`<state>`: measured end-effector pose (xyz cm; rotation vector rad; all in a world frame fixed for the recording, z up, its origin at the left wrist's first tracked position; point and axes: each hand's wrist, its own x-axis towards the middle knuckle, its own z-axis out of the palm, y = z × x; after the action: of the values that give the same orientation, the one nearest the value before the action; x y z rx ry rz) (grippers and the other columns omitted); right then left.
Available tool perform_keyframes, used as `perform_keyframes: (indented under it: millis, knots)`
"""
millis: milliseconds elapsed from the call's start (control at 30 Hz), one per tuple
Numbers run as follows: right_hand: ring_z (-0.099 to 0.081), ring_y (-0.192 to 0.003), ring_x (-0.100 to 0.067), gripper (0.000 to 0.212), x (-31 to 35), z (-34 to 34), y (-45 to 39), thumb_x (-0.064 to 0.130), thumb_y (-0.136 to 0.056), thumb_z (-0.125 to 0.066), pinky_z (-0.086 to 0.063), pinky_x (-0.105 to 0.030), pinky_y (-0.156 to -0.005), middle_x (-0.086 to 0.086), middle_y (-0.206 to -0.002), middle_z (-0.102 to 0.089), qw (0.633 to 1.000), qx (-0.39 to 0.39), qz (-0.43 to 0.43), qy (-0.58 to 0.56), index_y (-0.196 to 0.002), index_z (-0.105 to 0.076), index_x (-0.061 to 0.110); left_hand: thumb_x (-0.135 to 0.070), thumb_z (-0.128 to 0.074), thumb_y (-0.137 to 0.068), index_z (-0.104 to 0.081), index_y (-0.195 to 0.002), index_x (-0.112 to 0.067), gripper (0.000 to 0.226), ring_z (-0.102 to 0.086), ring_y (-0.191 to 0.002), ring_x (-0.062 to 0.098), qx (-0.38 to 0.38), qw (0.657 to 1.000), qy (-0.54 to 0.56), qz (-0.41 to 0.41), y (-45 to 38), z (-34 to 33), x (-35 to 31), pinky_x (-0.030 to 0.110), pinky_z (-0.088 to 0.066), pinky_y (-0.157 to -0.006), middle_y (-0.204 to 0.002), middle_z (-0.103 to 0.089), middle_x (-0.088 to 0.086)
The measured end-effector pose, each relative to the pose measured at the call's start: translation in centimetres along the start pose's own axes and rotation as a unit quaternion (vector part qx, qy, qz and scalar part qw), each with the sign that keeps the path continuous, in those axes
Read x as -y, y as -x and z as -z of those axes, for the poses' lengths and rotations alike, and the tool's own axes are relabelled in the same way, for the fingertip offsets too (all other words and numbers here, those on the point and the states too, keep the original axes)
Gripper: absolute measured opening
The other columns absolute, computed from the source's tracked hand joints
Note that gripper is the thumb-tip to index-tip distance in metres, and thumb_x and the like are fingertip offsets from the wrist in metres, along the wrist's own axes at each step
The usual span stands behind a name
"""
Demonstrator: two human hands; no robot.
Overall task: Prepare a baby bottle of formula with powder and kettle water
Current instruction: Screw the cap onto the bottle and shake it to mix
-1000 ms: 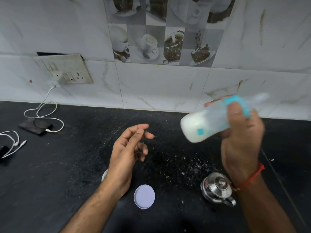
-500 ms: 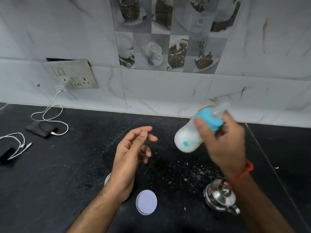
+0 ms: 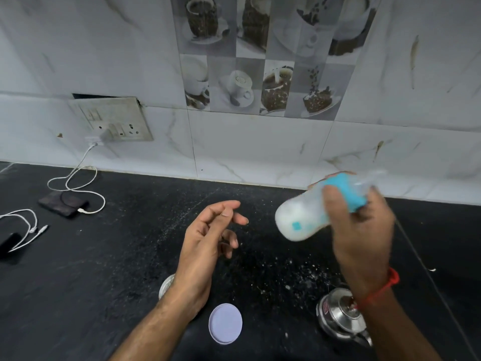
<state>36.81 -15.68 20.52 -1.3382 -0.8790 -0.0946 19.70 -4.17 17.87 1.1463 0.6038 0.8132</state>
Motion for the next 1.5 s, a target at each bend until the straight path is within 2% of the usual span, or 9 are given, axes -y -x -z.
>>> perform_keyframes:
  millis: [67,167,300,533,700,900,1067,1200,1500]
  knots:
    - [-0.067,-0.072,0.006,0.021,-0.4,-0.2,-0.3,0.046,-0.083,-0.067,-0.053,-0.015,-0.068,0.025,-0.084,-0.073,1.0,0.01,-0.008,0.017,-0.094,-0.063,0.029,-0.026,-0.058,-0.099,-0.072,-0.113,-0.019,0.021,-0.051,-0.061,0.015,-0.009,1.0,0.004,0.004,-0.2,0.1,0.1,0.027,-0.038,-0.055,-0.094,-0.073,0.003]
    - [-0.071,-0.074,-0.008,0.042,-1.4,-1.1,0.0,0.058,-0.074,-0.072,-0.059,-0.032,-0.07,0.008,-0.087,-0.077,0.984,0.123,-0.105,0.07,-0.093,-0.072,0.021,-0.025,-0.057,-0.1,-0.072,-0.114,-0.02,0.021,-0.051,-0.061,0.015,-0.008,1.0,0.006,0.005,-0.3,-0.1,0.1,0.028,-0.038,-0.055,-0.094,-0.074,0.003]
    - [-0.067,-0.078,-0.021,0.051,1.1,0.0,-4.0,0.061,-0.074,-0.076,-0.056,-0.033,-0.07,-0.006,-0.085,-0.073,0.978,0.052,-0.169,-0.11,-0.092,-0.071,0.013,-0.026,-0.058,-0.099,-0.072,-0.113,-0.021,0.02,-0.052,-0.062,0.015,-0.017,1.0,0.001,0.001,-0.6,0.0,0.1,0.028,-0.039,-0.056,-0.095,-0.074,0.003]
    - [-0.062,-0.074,-0.027,0.04,4.6,0.7,-8.9,0.057,-0.086,-0.069,-0.05,-0.027,-0.057,-0.016,-0.084,-0.061,0.983,0.045,-0.136,-0.118,-0.083,-0.068,0.017,-0.033,-0.061,-0.09,-0.072,-0.114,-0.018,0.03,-0.05,-0.062,0.016,-0.011,1.0,0.003,0.007,-0.6,-0.5,0.5,0.026,-0.039,-0.054,-0.092,-0.073,0.003]
    - [-0.052,-0.061,-0.01,0.054,5.4,0.0,-10.1,0.053,-0.082,-0.07,-0.044,-0.026,-0.056,0.003,-0.067,-0.055,0.995,0.061,-0.063,-0.039,-0.083,-0.065,0.0,-0.027,-0.06,-0.093,-0.073,-0.111,-0.018,0.024,-0.051,-0.061,0.016,-0.004,1.0,0.006,0.007,-0.5,-0.8,0.8,0.026,-0.04,-0.053,-0.093,-0.073,0.006]
    - [-0.052,-0.059,-0.005,0.041,6.0,-0.6,-10.1,0.045,-0.089,-0.072,-0.044,-0.021,-0.056,0.009,-0.065,-0.056,0.995,0.084,-0.049,-0.023,-0.078,-0.065,0.006,-0.03,-0.062,-0.089,-0.073,-0.11,-0.017,0.027,-0.051,-0.06,0.015,-0.001,1.0,0.006,0.011,-0.3,-1.4,0.8,0.027,-0.039,-0.052,-0.091,-0.073,0.006]
    - [-0.057,-0.065,-0.008,0.04,6.2,-1.0,-9.6,0.055,-0.082,-0.07,-0.047,-0.025,-0.06,0.011,-0.068,-0.062,0.994,0.104,-0.044,-0.006,-0.076,-0.068,0.015,-0.03,-0.062,-0.089,-0.073,-0.109,-0.017,0.027,-0.051,-0.059,0.015,-0.003,1.0,0.007,0.012,0.0,-1.3,0.9,0.026,-0.039,-0.052,-0.091,-0.073,0.006]
    - [-0.066,-0.07,-0.021,0.047,6.1,-0.9,-9.2,0.049,-0.084,-0.07,-0.053,-0.03,-0.06,-0.005,-0.076,-0.069,0.973,0.194,-0.112,-0.052,-0.088,-0.07,0.002,-0.029,-0.062,-0.089,-0.073,-0.11,-0.017,0.027,-0.05,-0.059,0.015,-0.003,1.0,0.009,0.014,0.0,-1.3,1.0,0.026,-0.039,-0.051,-0.091,-0.073,0.006]
    - [-0.072,-0.079,-0.029,0.04,5.3,-0.5,-9.0,0.057,-0.079,-0.073,-0.06,-0.043,-0.066,-0.009,-0.085,-0.074,0.98,0.178,-0.087,0.026,-0.09,-0.073,0.018,-0.03,-0.062,-0.089,-0.073,-0.11,-0.017,0.027,-0.05,-0.059,0.015,-0.003,1.0,0.012,0.014,0.1,-1.3,0.9,0.024,-0.039,-0.05,-0.091,-0.073,0.006]
